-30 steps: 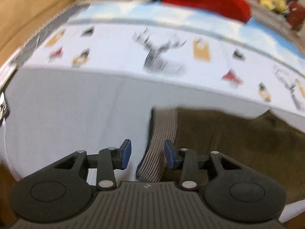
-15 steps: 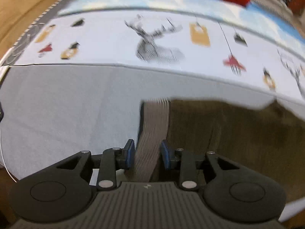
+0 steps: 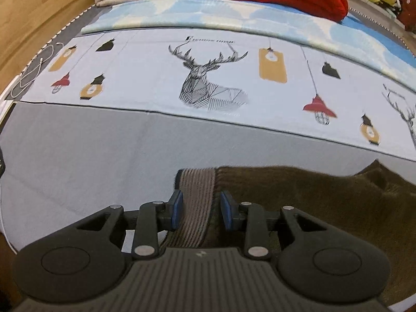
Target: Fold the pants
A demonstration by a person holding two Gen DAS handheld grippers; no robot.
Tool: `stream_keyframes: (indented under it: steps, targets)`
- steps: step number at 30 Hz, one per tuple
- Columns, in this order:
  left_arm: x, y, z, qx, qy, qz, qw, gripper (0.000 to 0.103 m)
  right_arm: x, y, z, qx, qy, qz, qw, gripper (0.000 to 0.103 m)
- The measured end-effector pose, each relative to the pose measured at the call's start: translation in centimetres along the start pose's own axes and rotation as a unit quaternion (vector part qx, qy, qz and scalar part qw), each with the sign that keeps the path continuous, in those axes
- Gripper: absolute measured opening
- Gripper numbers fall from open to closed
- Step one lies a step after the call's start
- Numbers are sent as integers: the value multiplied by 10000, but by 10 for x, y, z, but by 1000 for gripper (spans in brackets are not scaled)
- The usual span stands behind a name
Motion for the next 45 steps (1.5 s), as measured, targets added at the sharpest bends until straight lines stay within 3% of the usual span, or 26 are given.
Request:
stream_keyframes:
  steps: [2,3,4,5,8,11,15,18,21,23,27,31,35,38,43,45]
  targets:
    - [-1,2,-6,-7,-17,-22,10000,35,-8,0,5,167,-262,92,9995,42]
    - [-1,3,-8,-22,-19,-28,10000,35,-11,1,7,303,-444,119,9985,35]
    - [-2,4,-10,-39,-24,-25,10000,35,-11,1,7,437,-700,150,9965,9]
    - [-2,4,-13,-46,-38,-18,10000,35,-11,1,6,530,-904,152,9944,5]
    - [-3,6,-21,-88,-108,-31,9999,35,-1,6,-8,-72,-990,-65,9950,4]
    - [-1,6,-25,-117,-206,-40,9997,35,2,10,-14,-406,-819,-324,9953,4]
    - [1,4,-26,-170,-307,2,9994,35,23,17,-24,-672,-1031,-631,9904,8]
    - [3,2,-24,-180,-310,17,9994,35,42,18,11,-195,-604,-822,9946,8]
    - [6,1,-24,-117,-366,17,9993,35,61,4,91,887,468,-875,9911,8]
    - [9,0,-25,-103,-417,19,9991,35,77,-16,150,1684,1197,-878,9745,8]
    - [11,-5,-29,-151,-456,42,9988,35,112,-76,262,3057,2552,-779,9140,8]
    - [11,-10,-27,-193,-441,69,9988,35,130,-142,342,3819,3474,-382,8556,8]
    - [11,-9,-18,-28,-435,91,9990,35,126,-211,399,4407,4012,335,8023,8]
    - [10,-6,-14,42,-439,101,9990,36,115,-251,426,4488,4198,960,7830,11]
    - [7,-5,-12,2,-405,138,9991,36,89,-295,446,4603,4115,1690,7682,31]
    - [5,-4,-11,5,-406,158,9990,36,81,-303,451,4563,4143,1922,7636,33]
Point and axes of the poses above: each gripper's, at about its wrist camera, not at the fingertips, and x roughly against the way its jaws point, z to its left, y to its top, the point moved 8 cm from there along -x, roughly the way its jaws point, and after that the axes turned 12 degrees about x, right-handed, at the moved point
